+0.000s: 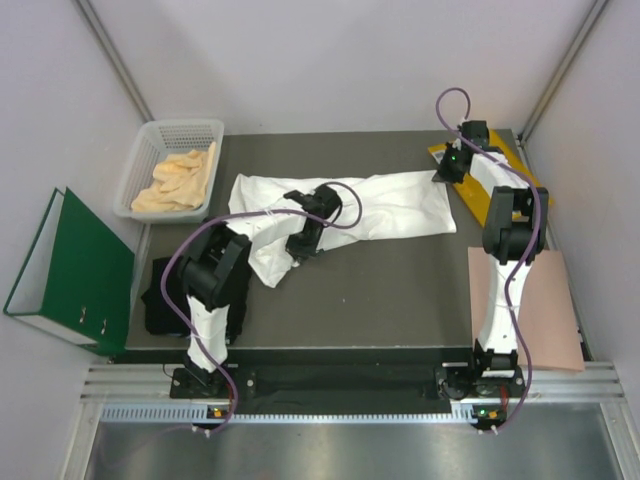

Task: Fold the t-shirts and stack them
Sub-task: Fold the other side of the tshirt into a rectangle

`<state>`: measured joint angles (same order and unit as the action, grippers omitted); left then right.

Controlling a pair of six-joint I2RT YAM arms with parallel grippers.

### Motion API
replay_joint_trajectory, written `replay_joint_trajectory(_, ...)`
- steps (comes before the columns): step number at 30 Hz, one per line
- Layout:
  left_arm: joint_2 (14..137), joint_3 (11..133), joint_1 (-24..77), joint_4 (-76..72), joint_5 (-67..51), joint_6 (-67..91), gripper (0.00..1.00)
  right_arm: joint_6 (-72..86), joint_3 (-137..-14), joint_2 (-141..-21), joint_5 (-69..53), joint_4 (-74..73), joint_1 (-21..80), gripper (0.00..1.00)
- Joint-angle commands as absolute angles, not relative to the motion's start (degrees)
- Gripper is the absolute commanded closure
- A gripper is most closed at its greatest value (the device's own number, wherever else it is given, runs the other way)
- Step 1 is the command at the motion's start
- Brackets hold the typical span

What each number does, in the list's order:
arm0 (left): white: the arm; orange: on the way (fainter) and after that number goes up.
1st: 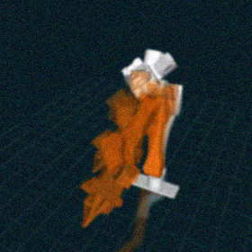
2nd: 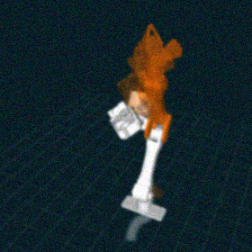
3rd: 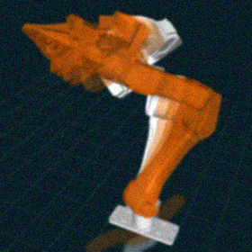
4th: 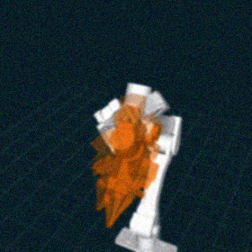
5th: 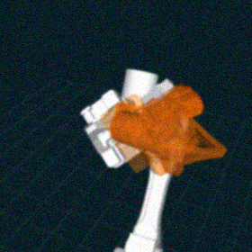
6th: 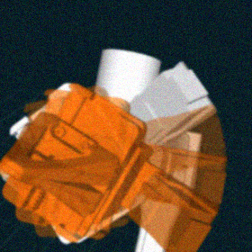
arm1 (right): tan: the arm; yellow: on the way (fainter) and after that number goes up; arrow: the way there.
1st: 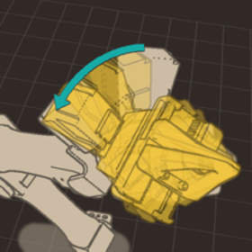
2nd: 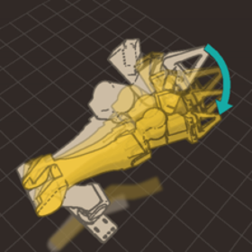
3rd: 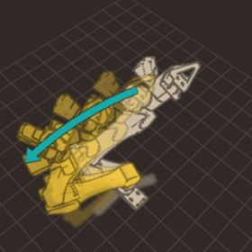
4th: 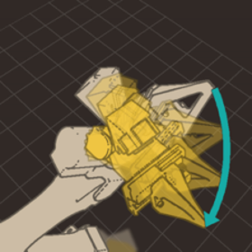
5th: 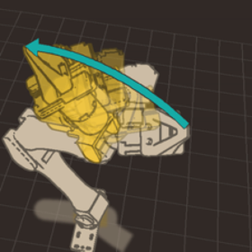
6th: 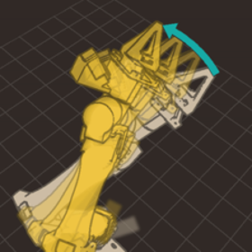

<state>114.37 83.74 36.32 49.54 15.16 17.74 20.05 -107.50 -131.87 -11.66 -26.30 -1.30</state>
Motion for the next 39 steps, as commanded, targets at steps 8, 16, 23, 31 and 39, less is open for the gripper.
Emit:
replay_joint_trajectory(8,110.65,94.30,27.79,71.02,41.74,26.63,1.00,19.34,-107.31,-130.17,-11.78,-25.22,-1.76,0.96)
replay_joint_trajectory(16,124.26,116.69,23.21,74.00,46.94,24.00,1.00,18.98,-107.23,-130.52,-11.86,-25.40,-2.02,0.96)
replay_joint_trajectory(23,132.45,128.67,22.68,69.88,50.61,18.28,1.00,19.07,-107.23,-131.04,-11.86,-25.31,-2.29,0.96)
replay_joint_trajectory(31,132.72,134.91,20.57,67.51,50.80,23.55,1.00,19.07,-107.23,-131.31,-11.78,-25.14,-2.37,0.96)
replay_joint_trajectory(39,131.92,134.46,19.95,57.21,46.41,20.48,1.00,19.42,-108.45,-132.18,-11.69,-24.96,-2.37,0.96)
